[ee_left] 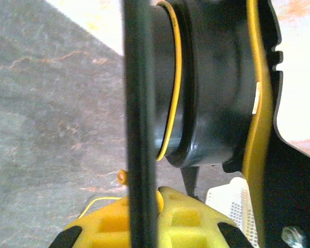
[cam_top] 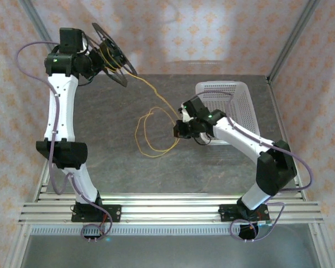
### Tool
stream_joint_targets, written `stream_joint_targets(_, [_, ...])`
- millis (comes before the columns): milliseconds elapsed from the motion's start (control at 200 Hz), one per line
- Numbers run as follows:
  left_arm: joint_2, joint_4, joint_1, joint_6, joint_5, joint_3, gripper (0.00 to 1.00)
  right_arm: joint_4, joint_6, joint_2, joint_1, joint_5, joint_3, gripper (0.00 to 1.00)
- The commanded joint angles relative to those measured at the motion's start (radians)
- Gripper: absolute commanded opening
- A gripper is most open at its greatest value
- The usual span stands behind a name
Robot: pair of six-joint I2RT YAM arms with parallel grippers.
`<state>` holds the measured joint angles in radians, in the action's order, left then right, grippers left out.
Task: Wrap the cables
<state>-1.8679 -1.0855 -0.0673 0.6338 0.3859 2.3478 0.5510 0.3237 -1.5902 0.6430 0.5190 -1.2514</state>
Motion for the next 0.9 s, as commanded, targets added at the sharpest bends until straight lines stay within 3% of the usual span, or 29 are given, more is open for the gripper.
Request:
stream_joint_targets(0, [0.072, 0.171, -0.007, -0.023, 0.02, -0.029, 0.0, -0.021, -0.045, 0.013, 0.071, -0.025, -0.033, 0.0])
stream_joint_targets(130, [0.073, 0.162, 0.011, -0.04, 0.001, -0.035, 0.0, 0.027, -0.127, -0.03, 0.153, -0.025, -0.096, 0.0])
stream_joint_targets(275, [0.068, 0.155, 0.012, -0.037, -0.003, -0.039, 0.0, 0.078, -0.131, -0.057, 0.183, -0.135, -0.122, 0.0])
stream_joint_targets(400, [0.055, 0.133, 0.013, -0.032, 0.016, -0.006, 0.0, 0.122, -0.122, -0.082, 0.181, -0.207, -0.115, 0.0])
stream_joint_targets(576, [-0.03, -0.021, 0.006, -0.025, 0.032, 0.186, 0.0, 0.148, -0.09, -0.108, 0.16, -0.277, -0.078, 0.0])
stream_joint_targets(896, [-0.028, -0.054, -0.028, 0.005, 0.079, 0.209, 0.0, 0.122, -0.026, -0.041, 0.08, -0.304, 0.026, 0.0])
